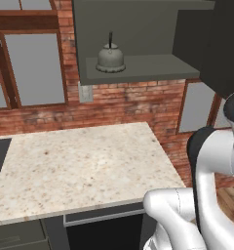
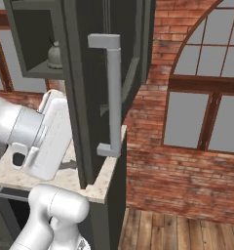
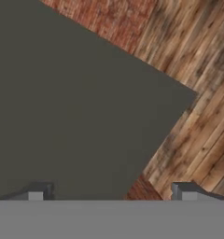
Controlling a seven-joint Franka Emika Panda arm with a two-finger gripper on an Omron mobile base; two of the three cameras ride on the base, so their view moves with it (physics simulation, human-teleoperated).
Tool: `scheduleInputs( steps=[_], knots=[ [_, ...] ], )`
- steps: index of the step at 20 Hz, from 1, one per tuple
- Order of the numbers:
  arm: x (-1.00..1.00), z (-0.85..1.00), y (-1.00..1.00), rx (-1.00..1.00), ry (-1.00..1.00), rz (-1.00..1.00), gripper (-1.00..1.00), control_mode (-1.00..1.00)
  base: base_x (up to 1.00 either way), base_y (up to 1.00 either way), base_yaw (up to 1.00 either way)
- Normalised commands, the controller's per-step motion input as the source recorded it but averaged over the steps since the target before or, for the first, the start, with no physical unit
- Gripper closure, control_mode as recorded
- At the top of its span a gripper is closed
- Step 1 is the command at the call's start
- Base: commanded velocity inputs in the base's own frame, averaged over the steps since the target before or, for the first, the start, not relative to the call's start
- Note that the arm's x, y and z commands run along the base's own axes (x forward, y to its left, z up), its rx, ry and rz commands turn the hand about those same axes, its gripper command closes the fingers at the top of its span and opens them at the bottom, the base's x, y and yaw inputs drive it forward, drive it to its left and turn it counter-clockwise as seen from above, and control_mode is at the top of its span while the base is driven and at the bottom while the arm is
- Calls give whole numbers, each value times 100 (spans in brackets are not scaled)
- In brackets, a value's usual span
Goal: Open the cabinet, pick the kettle from the cabinet, and place it in the sink.
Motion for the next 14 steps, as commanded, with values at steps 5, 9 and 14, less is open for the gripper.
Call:
scheduleInputs(
  steps=[5, 9, 14],
  knots=[
    [-13, 4, -48, 0, 0, 3, -100, -100, 0, 0, 0],
    [-9, 5, -43, 0, 1, 10, -100, -100, 0, 0, 0],
    [0, 4, -4, -1, 11, 21, -100, -100, 0, 0, 0]
  ],
)
